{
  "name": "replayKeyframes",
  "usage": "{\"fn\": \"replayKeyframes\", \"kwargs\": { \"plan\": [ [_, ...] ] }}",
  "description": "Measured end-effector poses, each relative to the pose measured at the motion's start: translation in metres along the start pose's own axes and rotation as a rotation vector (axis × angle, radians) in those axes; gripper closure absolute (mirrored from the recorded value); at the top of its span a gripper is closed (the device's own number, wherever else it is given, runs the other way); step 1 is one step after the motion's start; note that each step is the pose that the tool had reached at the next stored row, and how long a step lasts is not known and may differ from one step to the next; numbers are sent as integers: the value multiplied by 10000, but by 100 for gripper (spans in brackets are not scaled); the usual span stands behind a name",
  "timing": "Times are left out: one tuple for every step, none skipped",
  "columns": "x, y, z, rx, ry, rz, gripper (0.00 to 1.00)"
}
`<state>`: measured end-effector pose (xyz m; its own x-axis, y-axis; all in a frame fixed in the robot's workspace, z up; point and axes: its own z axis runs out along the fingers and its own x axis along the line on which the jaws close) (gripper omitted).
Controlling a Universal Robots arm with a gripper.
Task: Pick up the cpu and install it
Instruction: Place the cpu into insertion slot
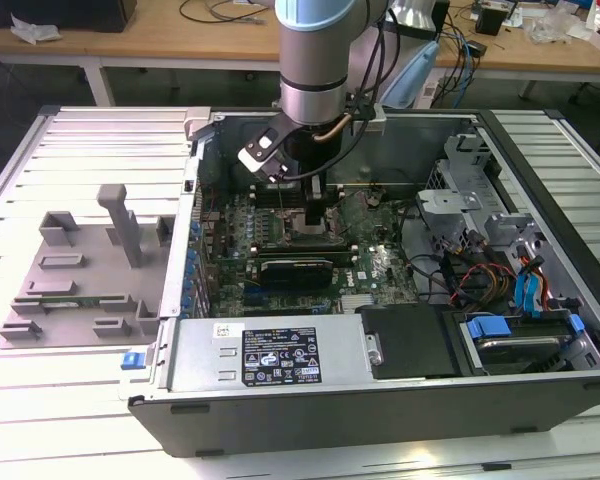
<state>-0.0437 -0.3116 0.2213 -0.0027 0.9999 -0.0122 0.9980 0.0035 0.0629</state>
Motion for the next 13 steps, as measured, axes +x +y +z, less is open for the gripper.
{"fn": "replayKeyframes", "kwargs": {
  "plan": [
    [0,0,0,0,0,1,71],
    [0,0,0,0,0,0,77],
    [0,0,-1,0,0,1,89],
    [0,0,-1,0,0,1,89],
    [0,0,-1,0,0,0,89],
    [0,0,-1,0,1,1,89],
    [0,-4,-1,-1,2,0,89],
    [0,-24,2,-3,5,1,89],
    [0,-42,21,-3,6,2,89],
    [0,-44,48,-4,6,0,89],
    [1,-46,78,-3,7,0,89],
    [0,-46,80,-3,6,0,89],
    [1,-46,93,-5,14,1,89]
  ]
}}
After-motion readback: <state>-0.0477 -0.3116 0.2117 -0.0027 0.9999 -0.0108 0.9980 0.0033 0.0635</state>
